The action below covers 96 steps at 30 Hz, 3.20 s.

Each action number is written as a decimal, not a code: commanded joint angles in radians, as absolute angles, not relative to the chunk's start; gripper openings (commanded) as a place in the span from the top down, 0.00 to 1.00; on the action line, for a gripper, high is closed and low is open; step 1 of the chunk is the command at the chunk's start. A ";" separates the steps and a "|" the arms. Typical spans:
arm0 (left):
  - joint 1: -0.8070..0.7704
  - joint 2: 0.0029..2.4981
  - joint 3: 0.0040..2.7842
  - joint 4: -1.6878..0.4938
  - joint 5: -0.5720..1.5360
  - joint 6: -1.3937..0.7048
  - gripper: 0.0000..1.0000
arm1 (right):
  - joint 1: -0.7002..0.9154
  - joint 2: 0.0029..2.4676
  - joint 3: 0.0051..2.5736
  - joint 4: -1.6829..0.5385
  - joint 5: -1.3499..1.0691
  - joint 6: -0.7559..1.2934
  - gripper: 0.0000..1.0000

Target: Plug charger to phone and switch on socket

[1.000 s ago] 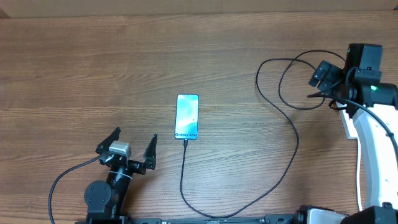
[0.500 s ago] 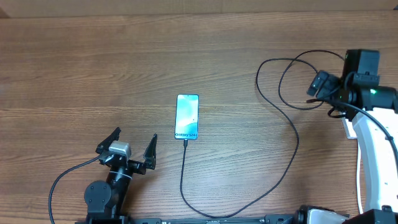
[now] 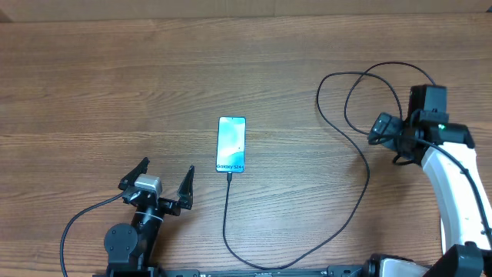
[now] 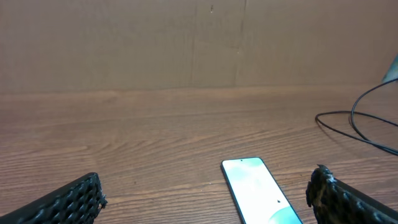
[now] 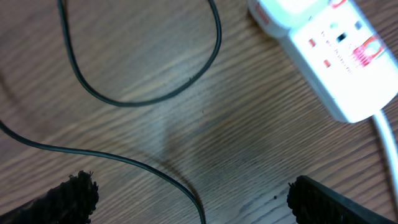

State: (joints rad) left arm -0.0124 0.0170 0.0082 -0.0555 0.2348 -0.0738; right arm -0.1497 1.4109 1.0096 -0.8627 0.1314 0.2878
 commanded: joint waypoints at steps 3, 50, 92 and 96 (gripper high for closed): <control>-0.014 0.004 0.005 -0.056 0.222 -0.056 0.00 | -0.146 1.388 0.913 -0.780 0.088 0.289 0.00; -0.014 0.004 0.005 -0.056 0.222 -0.056 0.00 | -0.146 1.225 0.373 -0.089 0.003 0.287 0.00; -0.014 0.005 0.005 -0.056 0.222 -0.056 0.01 | -0.126 0.969 0.008 0.431 -0.124 0.200 0.00; -0.014 0.005 0.005 -0.056 0.222 -0.056 0.00 | -0.126 0.951 0.008 0.393 -0.124 0.200 0.00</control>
State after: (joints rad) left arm -0.0124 0.0166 0.0082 -0.0555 0.2314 -0.0738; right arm -0.1349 0.9703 0.0181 0.4034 -0.1387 0.2081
